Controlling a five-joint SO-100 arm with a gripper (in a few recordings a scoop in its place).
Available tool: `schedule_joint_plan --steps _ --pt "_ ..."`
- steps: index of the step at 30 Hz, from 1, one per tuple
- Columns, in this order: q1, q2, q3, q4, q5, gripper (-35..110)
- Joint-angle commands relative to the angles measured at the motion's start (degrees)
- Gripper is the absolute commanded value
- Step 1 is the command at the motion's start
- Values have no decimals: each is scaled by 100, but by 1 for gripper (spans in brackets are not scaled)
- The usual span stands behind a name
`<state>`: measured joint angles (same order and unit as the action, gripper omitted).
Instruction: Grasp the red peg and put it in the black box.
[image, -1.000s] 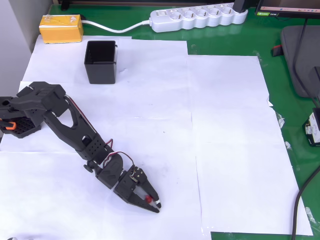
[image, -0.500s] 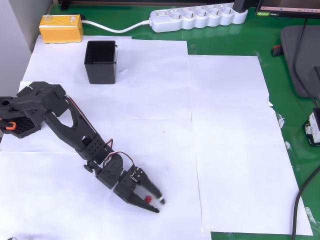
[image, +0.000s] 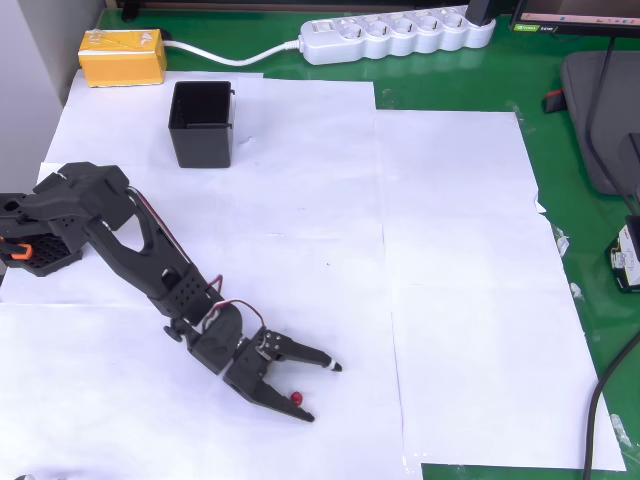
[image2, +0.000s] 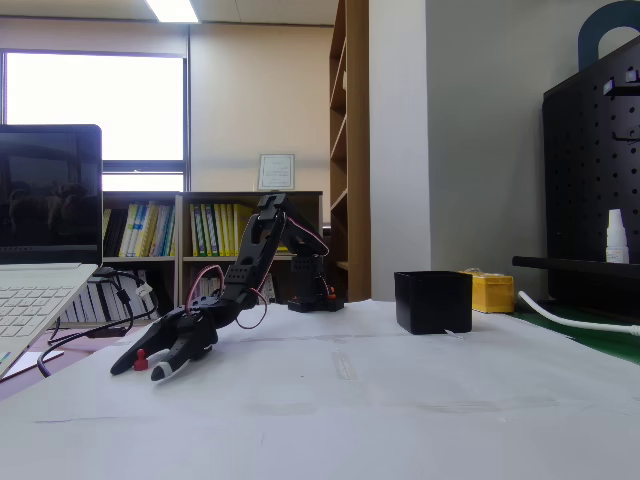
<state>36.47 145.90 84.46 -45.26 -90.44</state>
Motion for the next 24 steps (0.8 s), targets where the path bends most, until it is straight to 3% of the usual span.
schedule_joint_plan --steps 1,13,24 --pt "-18 -246 -308 -404 -18 32" --pt "-35 -255 -914 -1415 79 32" --pt "-18 -290 -861 -1213 35 31"
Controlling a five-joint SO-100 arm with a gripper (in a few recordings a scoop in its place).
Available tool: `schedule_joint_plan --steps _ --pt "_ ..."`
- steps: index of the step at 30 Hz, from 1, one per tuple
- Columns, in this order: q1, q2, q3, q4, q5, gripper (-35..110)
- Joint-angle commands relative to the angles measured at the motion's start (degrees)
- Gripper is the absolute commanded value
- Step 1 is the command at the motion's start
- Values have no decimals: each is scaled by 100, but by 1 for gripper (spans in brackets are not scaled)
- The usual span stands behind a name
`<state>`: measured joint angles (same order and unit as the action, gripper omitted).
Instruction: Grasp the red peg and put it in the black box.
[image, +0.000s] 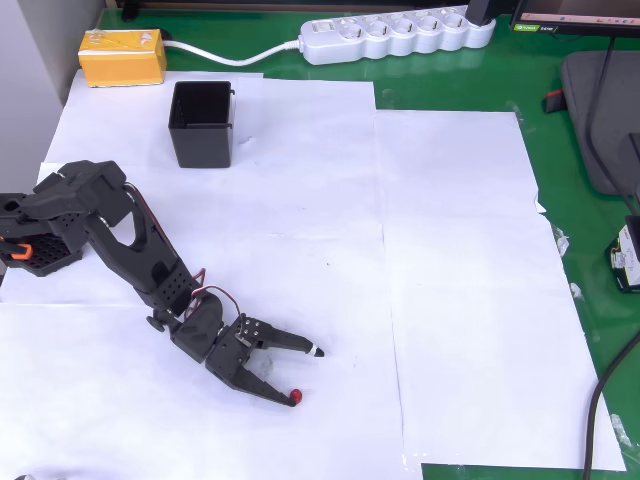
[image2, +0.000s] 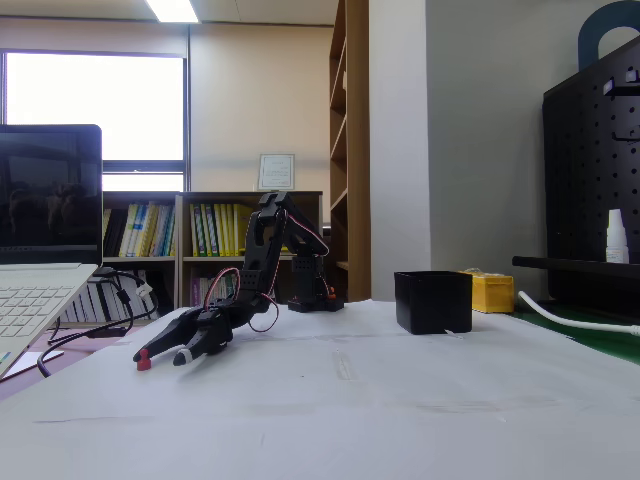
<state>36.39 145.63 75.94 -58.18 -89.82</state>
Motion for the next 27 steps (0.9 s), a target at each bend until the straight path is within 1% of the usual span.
schedule_joint_plan --steps 1,4,6,18,22,26,27 --pt "-9 -316 -9 167 -18 31" --pt "-35 -633 -26 826 88 31" --pt "0 -712 -26 976 176 31" --pt "9 -694 35 984 176 30" --pt "0 -686 35 967 176 21" --pt "-9 -677 26 958 132 1" --pt "-9 -668 26 958 114 0"
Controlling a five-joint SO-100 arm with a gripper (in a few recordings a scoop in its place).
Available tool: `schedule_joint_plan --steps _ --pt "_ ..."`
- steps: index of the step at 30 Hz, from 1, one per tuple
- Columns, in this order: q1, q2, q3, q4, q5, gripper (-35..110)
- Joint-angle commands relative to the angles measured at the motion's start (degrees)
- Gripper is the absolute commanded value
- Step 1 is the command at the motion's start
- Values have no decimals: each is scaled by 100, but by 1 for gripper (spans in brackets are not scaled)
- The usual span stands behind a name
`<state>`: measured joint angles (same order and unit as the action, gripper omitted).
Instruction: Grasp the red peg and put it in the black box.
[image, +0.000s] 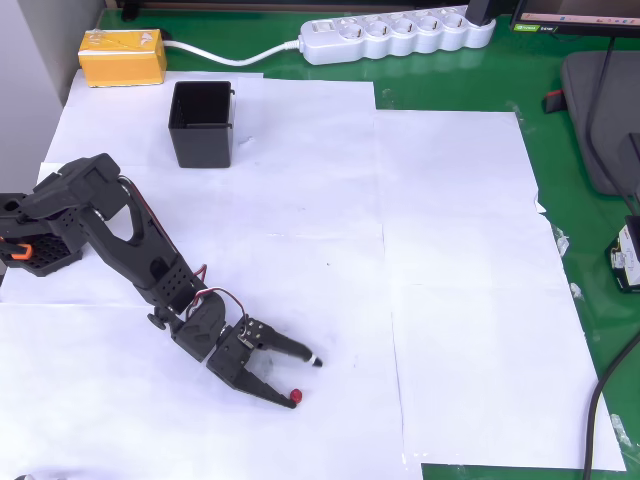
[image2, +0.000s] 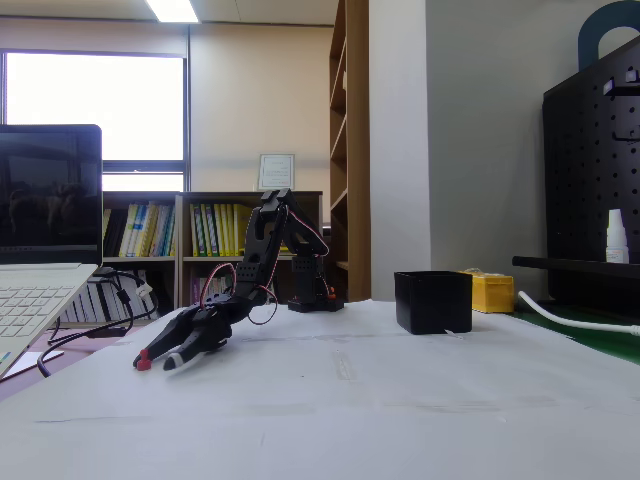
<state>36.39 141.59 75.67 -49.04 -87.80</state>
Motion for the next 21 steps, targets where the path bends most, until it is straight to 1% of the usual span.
schedule_joint_plan --steps 1,14,19,21 --pt "-9 -246 53 35 -114 0" --pt "-26 -255 44 62 -149 0" --pt "-114 -624 26 343 -123 0" --pt "-185 -932 62 606 -105 0"
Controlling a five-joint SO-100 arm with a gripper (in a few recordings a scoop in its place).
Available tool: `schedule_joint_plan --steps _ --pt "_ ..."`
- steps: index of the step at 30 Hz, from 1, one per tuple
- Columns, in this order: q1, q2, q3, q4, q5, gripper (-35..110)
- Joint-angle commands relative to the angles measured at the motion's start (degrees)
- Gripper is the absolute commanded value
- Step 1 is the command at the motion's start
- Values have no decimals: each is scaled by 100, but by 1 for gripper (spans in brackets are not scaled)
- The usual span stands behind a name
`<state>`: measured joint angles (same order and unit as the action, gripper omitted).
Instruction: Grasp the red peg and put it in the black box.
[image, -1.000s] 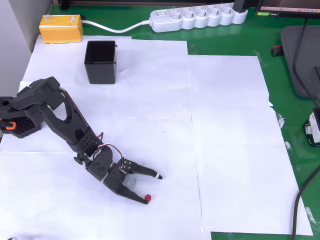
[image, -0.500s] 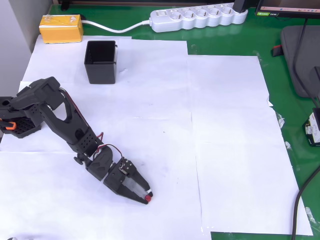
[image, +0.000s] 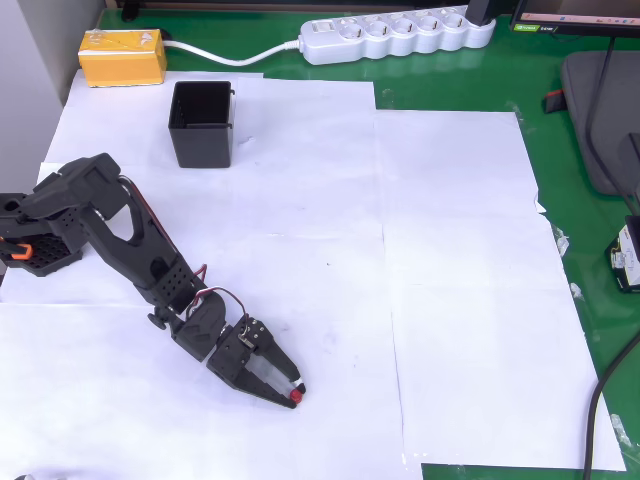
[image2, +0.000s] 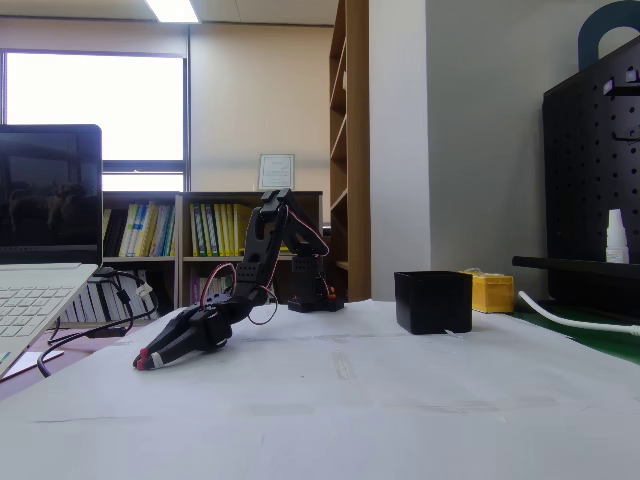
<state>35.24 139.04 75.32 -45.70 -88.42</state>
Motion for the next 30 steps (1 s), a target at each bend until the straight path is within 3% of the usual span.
schedule_joint_plan --steps 1,9,19,24,30 --pt "-114 -853 141 466 -44 0" --pt "-686 -2092 905 1942 -343 0" --pt "-1283 -3041 3208 6073 -79 0" --pt "-1512 -3094 4781 8868 334 0" --pt "-1986 -3041 5924 10942 923 0"
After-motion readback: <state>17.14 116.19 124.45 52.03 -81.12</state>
